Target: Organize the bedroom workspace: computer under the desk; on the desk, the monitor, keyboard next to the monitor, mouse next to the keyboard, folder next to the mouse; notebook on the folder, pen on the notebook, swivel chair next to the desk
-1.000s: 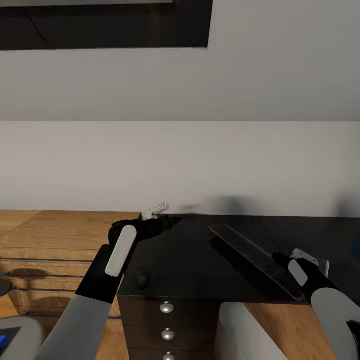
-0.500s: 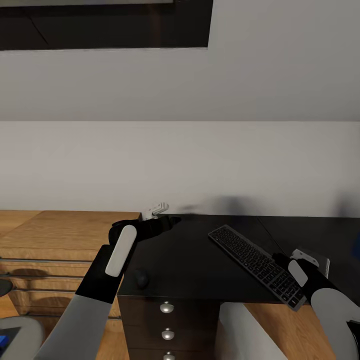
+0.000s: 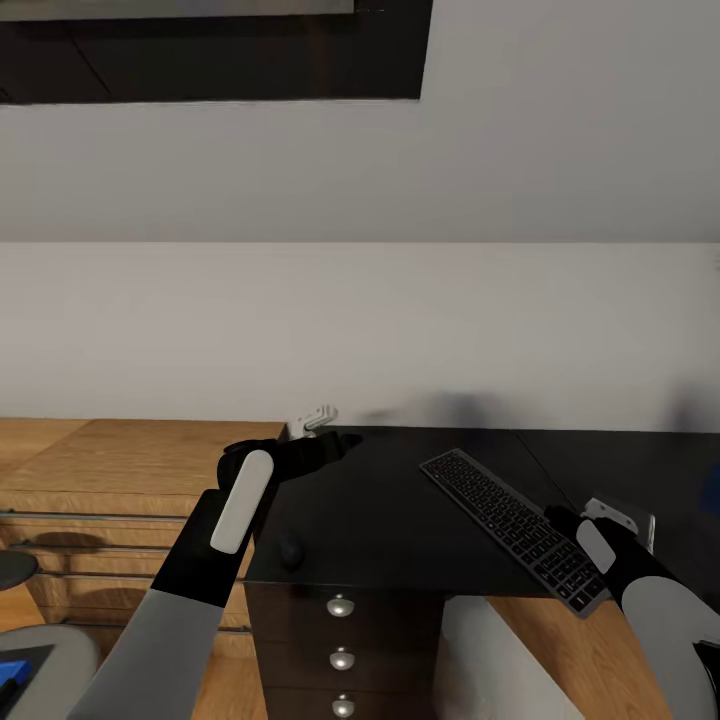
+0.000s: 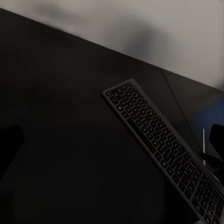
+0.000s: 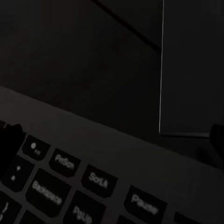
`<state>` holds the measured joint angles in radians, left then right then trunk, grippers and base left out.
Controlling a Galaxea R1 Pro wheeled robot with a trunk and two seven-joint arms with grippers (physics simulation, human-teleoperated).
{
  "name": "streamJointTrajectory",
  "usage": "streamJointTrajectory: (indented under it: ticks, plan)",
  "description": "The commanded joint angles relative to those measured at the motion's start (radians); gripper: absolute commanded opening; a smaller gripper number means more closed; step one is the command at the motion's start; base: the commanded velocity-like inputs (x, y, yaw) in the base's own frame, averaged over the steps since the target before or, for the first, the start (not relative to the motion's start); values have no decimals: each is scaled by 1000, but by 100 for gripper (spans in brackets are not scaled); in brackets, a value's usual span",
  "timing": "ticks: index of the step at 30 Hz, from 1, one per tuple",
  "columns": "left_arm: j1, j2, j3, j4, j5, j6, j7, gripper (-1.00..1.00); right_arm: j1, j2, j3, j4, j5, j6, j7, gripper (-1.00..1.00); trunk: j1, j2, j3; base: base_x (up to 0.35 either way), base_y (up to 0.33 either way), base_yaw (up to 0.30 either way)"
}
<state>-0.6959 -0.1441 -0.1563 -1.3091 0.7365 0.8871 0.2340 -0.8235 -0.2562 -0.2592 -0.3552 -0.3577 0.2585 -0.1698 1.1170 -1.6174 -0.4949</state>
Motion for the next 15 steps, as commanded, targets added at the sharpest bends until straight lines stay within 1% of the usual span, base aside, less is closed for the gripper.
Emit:
streamJointTrajectory:
  ticks: [1,10,15]
  plan:
    - [-1,0,0,0,11,3,10,100,0,0,0,-2,-10,4,-5,100,0,-1,-1,-2,1,0]
    - [-1,0,0,-1,11,3,10,100,0,0,0,-2,-10,2,-5,100,0,-1,-1,-3,1,0]
    - [-1,0,0,-1,11,3,10,100,0,0,0,-2,-10,2,-5,100,0,-1,-1,-78,67,0]
